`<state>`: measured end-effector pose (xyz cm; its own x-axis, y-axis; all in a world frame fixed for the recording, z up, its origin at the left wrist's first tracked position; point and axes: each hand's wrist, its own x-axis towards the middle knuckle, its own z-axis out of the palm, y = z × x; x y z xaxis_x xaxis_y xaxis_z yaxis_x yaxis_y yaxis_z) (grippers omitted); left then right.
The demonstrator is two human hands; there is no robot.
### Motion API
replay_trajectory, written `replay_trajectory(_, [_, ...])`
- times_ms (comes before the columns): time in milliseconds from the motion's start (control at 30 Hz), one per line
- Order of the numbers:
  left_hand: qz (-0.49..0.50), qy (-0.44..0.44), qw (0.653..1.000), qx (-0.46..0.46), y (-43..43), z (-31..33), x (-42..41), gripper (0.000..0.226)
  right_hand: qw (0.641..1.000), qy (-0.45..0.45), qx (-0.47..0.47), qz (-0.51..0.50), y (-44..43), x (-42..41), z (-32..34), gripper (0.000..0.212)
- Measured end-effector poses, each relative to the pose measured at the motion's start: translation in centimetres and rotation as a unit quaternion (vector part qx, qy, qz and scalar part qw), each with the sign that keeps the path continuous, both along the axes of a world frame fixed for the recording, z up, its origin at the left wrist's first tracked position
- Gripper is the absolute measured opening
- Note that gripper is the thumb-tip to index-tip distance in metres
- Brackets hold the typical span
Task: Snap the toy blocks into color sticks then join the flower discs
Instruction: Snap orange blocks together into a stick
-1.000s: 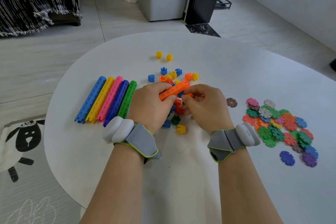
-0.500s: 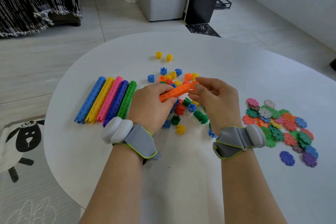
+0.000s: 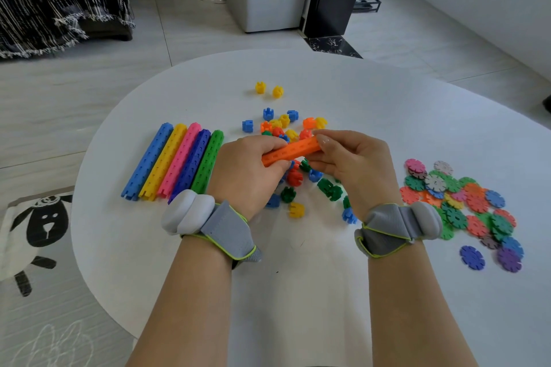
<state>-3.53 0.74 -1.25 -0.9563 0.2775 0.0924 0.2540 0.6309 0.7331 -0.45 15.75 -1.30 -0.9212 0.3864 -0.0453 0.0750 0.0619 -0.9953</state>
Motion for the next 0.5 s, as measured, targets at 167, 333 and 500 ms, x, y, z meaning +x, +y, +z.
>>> replay_trajectory(167, [0.003, 0.008, 1.0, 0.012, -0.1, 0.2, 0.0, 0.023, 0.999, -0.008, 0.027, 0.021, -0.4, -0.7, 0.0, 0.013])
replay_trajectory(333, [0.011, 0.003, 1.0, 0.023, 0.2, 0.1, -0.8, 0.025, 0.984, 0.0, 0.16, -0.077, -0.7, -2.4, -0.9, 0.023])
replay_trajectory(500, [0.036, 0.011, 0.999, 0.015, 0.2, -0.2, -1.6, 0.028, 0.921, -0.071, 0.373, -0.09, 0.5, -4.8, -1.4, 0.027])
